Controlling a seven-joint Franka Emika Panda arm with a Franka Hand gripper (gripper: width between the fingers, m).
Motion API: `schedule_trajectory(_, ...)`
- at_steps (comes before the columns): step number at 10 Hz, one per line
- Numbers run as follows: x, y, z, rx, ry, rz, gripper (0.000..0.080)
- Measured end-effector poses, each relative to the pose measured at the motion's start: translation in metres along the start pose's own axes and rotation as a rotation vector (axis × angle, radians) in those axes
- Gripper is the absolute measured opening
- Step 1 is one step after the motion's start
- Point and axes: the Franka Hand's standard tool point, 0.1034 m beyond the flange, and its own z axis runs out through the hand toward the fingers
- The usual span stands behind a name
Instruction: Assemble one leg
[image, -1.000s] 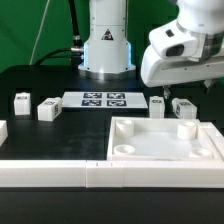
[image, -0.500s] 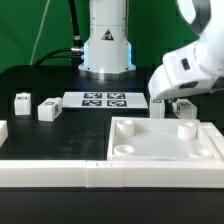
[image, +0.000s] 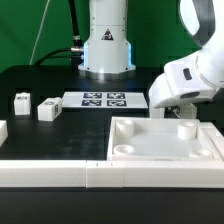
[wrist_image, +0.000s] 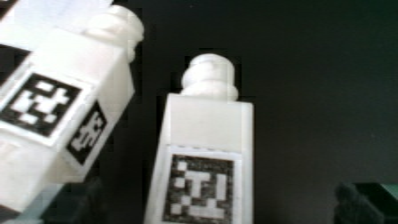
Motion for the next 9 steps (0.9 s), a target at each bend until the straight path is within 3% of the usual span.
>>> schedule_trajectory(4,0.0038,0.0015,0.0128,0.003,0.025,-0.014,0.0649)
schedule_trajectory(6,0.0038,0.0013,0.0129,0.003,0.025,-0.014,0.0412)
schedule_trajectory(7,0.0038,0.0013,0.0129,0.003,0.025,-0.014,0.0412)
schedule_trajectory(8,0.0038,0.0013,0.0129,0.003,0.025,-0.014,0.029)
schedule_trajectory(9,0.0038,0.0013,0.0129,0.003,0.025,-0.014,0.029)
